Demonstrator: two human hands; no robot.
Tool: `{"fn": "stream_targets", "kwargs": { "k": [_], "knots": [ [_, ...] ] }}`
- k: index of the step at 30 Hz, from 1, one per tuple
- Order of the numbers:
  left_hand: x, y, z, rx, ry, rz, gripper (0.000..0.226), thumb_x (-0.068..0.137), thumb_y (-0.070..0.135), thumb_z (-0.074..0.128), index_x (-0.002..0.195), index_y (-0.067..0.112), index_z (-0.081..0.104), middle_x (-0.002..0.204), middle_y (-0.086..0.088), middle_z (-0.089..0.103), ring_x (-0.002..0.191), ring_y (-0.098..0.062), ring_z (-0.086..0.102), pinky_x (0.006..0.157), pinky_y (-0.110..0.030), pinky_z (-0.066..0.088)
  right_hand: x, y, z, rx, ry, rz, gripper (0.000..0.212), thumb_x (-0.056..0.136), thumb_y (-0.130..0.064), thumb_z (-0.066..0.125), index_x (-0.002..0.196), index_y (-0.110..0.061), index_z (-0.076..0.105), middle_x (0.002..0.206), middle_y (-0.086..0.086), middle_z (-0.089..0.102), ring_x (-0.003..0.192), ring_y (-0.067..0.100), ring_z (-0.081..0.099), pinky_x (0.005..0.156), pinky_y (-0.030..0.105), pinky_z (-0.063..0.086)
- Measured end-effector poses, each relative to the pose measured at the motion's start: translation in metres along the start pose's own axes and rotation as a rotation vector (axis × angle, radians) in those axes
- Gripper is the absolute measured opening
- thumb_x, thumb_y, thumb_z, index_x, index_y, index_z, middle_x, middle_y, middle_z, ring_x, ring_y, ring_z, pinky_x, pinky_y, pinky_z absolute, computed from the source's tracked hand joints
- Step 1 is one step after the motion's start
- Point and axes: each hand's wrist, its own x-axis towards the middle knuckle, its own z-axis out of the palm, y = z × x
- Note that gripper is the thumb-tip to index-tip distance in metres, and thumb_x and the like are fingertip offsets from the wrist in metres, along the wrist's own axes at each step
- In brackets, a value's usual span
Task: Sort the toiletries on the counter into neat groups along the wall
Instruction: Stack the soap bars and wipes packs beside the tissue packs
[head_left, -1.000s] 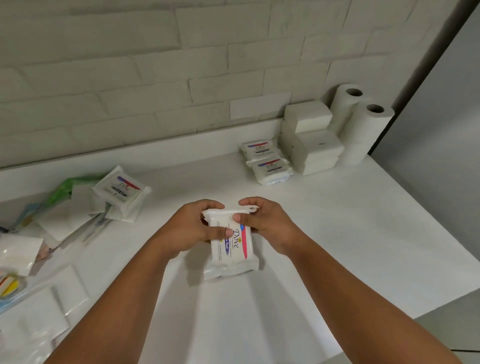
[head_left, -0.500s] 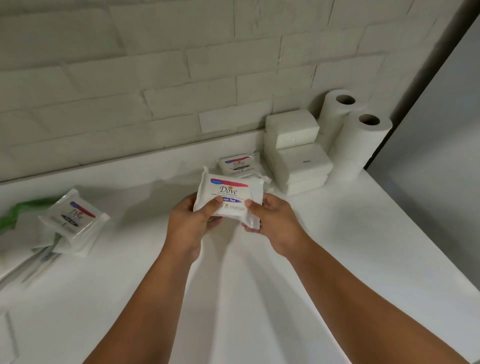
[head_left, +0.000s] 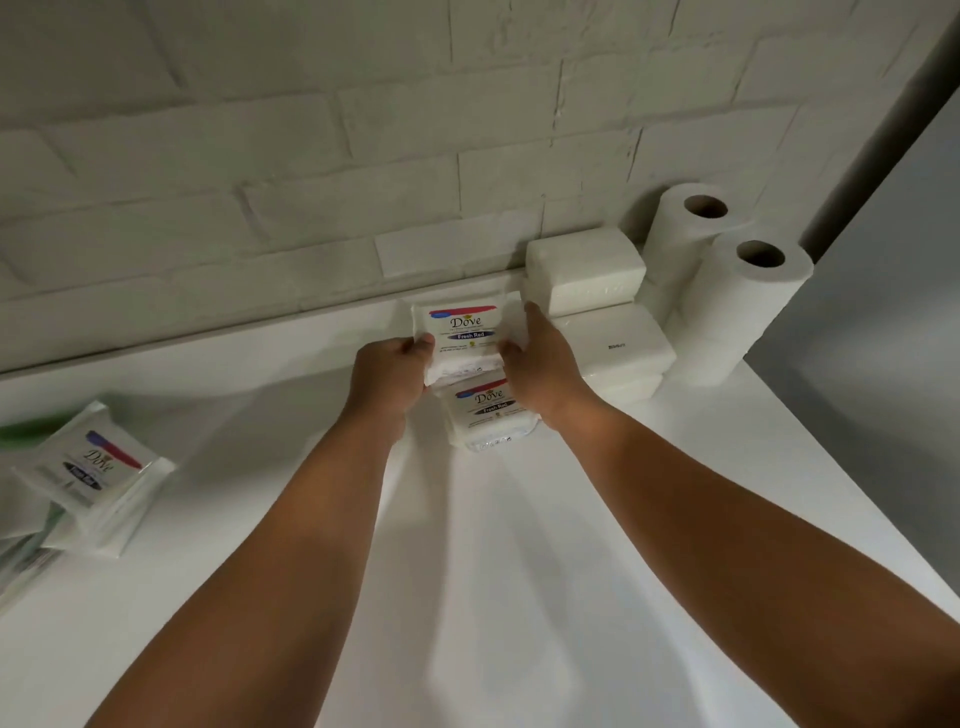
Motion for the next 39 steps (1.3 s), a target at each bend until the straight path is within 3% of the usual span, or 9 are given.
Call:
{"fn": "stream_targets", "kwargs": {
  "k": [3,8,13,21,26,29,31,34,39],
  "knots": [
    [0.013,-0.004,0.007,-0.042,-0.004,-0.049,0.018,0.098,0.025,0.062,0.084,0.016,0.07,0.1,-0.01,0.072,0.091,-0.025,0.07,0.079,-0.034,0.06,0.01,0.005,0.002,-0.047,0.021,-0.015,0.045,0.099,-0.017,0.048,0.143,-0.024,0.043,0.138,0.005,0.054,0.118,0.025,0.056,0.097,0.039,0.05],
    [0.028,-0.011,0.016,-0.044,-0.031,-0.069,0.024,0.096,0.014,0.064,0.116,0.004,0.07,0.109,-0.012,0.072,0.093,-0.023,0.07,0.083,-0.032,0.06,0.022,0.012,0.008,-0.23,-0.014,-0.062,0.038,0.099,-0.014,0.047,0.135,-0.025,0.055,0.128,0.003,0.056,0.112,0.023,0.058,0.088,0.029,0.05],
    [0.028,-0.016,0.022,0.122,0.027,0.021,0.021,0.092,0.013,0.067,0.112,0.008,0.073,0.091,-0.004,0.072,0.087,-0.026,0.072,0.086,-0.044,0.059,0.025,0.02,0.015,-0.363,-0.07,-0.029,0.045,0.098,-0.012,0.04,0.137,-0.031,0.05,0.118,-0.006,0.059,0.1,0.016,0.057,0.087,0.036,0.054],
    [0.025,-0.03,0.022,0.209,0.062,0.069,0.018,0.092,0.017,0.065,0.106,0.012,0.075,0.095,-0.004,0.075,0.089,-0.026,0.071,0.086,-0.047,0.058,0.029,0.022,0.02,-0.448,-0.125,-0.03,0.033,0.094,-0.01,0.037,0.116,-0.029,0.052,0.096,-0.006,0.06,0.091,0.019,0.062,0.08,0.043,0.058],
    [0.025,-0.027,0.016,0.272,0.044,0.102,0.014,0.091,0.018,0.065,0.101,0.016,0.074,0.096,-0.005,0.075,0.091,-0.027,0.07,0.087,-0.047,0.057,0.024,0.016,0.023,-0.432,-0.132,-0.034,0.055,0.091,-0.011,0.044,0.141,-0.031,0.035,0.136,0.001,0.052,0.114,0.027,0.057,0.088,0.047,0.056],
    [0.016,-0.022,0.007,0.334,0.088,0.158,0.02,0.093,0.02,0.064,0.111,0.013,0.069,0.109,-0.007,0.071,0.103,-0.028,0.065,0.094,-0.034,0.051,0.016,0.009,0.026,-0.44,-0.068,-0.144,0.062,0.092,-0.013,0.049,0.15,-0.025,0.03,0.161,0.006,0.022,0.146,0.029,0.026,0.112,0.045,0.038],
    [0.007,-0.017,-0.004,0.37,0.111,0.205,0.033,0.095,0.025,0.063,0.125,0.011,0.065,0.122,-0.005,0.067,0.113,-0.023,0.062,0.096,-0.028,0.044,0.009,0.0,0.028,-0.43,-0.049,-0.235,0.057,0.094,-0.016,0.052,0.149,-0.019,0.035,0.162,0.008,0.019,0.149,0.025,0.016,0.118,0.037,0.026],
    [-0.007,-0.01,-0.031,0.361,0.144,0.261,0.038,0.093,0.032,0.065,0.127,0.015,0.065,0.124,0.0,0.067,0.109,-0.018,0.064,0.101,-0.032,0.047,-0.004,-0.016,0.04,-0.351,-0.05,-0.324,0.048,0.093,-0.019,0.056,0.141,-0.015,0.049,0.157,0.009,0.032,0.147,0.021,0.025,0.118,0.034,0.028],
    [-0.029,-0.01,-0.1,0.384,0.232,0.26,0.032,0.094,0.032,0.064,0.123,0.021,0.067,0.122,0.009,0.067,0.091,-0.007,0.063,0.087,-0.017,0.042,-0.025,-0.049,0.081,-0.283,-0.031,-0.449,0.034,0.091,-0.017,0.059,0.124,-0.011,0.062,0.134,0.006,0.057,0.125,0.021,0.053,0.104,0.022,0.035]
  ]
}}
